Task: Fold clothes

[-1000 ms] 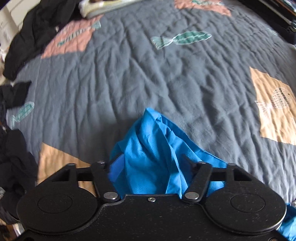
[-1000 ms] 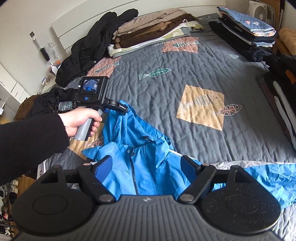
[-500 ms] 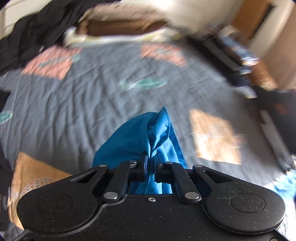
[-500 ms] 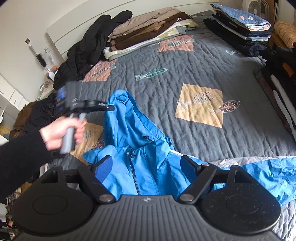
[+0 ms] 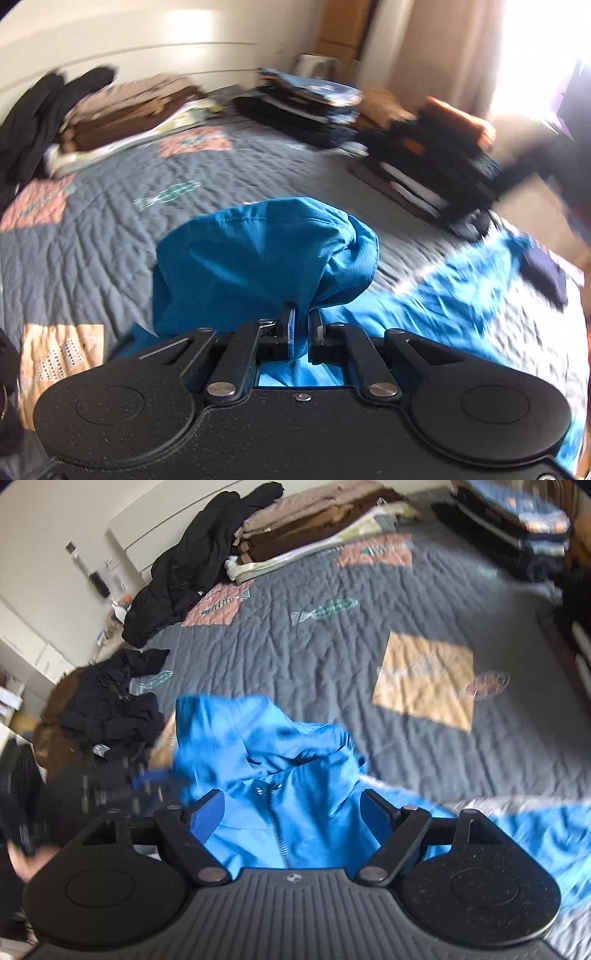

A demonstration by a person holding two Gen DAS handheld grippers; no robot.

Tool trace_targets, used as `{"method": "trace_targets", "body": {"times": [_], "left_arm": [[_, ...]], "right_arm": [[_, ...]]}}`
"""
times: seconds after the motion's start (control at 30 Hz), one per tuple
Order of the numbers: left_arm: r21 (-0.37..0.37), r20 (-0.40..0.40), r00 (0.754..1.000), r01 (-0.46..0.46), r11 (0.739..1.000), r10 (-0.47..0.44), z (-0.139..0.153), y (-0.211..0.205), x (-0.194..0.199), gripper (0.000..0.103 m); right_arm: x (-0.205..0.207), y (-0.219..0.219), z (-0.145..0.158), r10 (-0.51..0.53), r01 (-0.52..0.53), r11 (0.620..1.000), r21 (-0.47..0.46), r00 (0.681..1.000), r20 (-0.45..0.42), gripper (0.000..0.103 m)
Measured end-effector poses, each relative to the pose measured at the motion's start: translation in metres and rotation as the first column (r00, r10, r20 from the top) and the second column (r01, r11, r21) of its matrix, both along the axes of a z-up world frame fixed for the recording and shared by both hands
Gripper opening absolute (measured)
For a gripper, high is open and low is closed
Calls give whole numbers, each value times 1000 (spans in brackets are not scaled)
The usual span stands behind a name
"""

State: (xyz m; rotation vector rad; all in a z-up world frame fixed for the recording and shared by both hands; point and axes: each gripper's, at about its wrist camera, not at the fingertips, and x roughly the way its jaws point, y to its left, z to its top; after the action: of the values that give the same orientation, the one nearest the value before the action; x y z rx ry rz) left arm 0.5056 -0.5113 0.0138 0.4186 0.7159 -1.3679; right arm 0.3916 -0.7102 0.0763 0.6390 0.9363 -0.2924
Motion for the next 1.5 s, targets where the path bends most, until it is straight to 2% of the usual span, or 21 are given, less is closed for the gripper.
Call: {"method": "trace_targets", "body": {"times": [0.13,0.27,0.33,0.5,0.57,0.63,0.73,0.8,0.83,0.87,0.93,1.0,1.07,1.13,1.23,1.3,1.4,1.5], "left_arm": [[13,39,993,111,994,-112,-3,19,-47,5],[40,34,976,213,976,-214,-8,37,-84,6],[64,8,971,236,970,-237,-15,44,-98,6],[161,0,947,318,934,-323,-48,56,-133,6],[212,19,936,340,916,-351,-65,59,-146,6],[255,44,935,329,909,-351,-75,61,-154,9],[253,50,965,236,938,-257,-65,72,-147,11],[230,31,985,156,961,-167,-49,79,-130,16],[217,29,993,106,970,-115,-40,83,-120,26],[199,31,998,52,979,-59,-30,86,-109,46],[125,51,998,-54,991,48,-6,91,-88,60],[72,66,992,-112,991,108,13,91,-69,60],[27,76,984,-163,986,160,30,88,-49,65],[-1,75,971,-228,974,227,35,77,-23,69],[18,65,940,-338,941,336,20,47,15,69],[46,27,912,-409,911,408,5,28,40,69],[114,-55,858,-503,857,511,-12,4,70,69],[134,-79,824,-550,825,562,-15,-20,79,69]], "right_arm": [[-11,9,6,35,-35,999,-11,999,-22,80],[-27,12,7,55,-55,998,1,997,-45,80],[-35,15,5,60,-60,998,4,996,-60,80],[-46,25,-11,70,-68,997,24,992,-101,80],[-47,31,-19,87,-85,996,25,990,-113,80],[-46,36,-30,101,-99,995,19,986,-131,80],[-45,41,-44,108,-108,994,7,984,-143,80],[-44,40,-51,110,-112,994,-3,984,-142,80],[-43,39,-54,111,-113,994,-10,984,-140,80],[-42,38,-56,112,-115,993,-16,984,-138,80],[-36,32,-62,110,-114,993,-24,985,-131,80],[-27,23,-67,105,-109,994,-28,987,-118,80],[-16,16,-73,104,-109,993,-34,989,-106,80],[-5,14,-82,116,-121,992,-36,987,-113,80],[7,20,-95,144,-153,987,-42,977,-156,80],[7,26,-94,141,-149,988,-46,979,-148,80],[5,31,-93,133,-138,990,-25,982,-134,80],[5,34,-92,124,-129,991,-26,983,-138,80]]}}
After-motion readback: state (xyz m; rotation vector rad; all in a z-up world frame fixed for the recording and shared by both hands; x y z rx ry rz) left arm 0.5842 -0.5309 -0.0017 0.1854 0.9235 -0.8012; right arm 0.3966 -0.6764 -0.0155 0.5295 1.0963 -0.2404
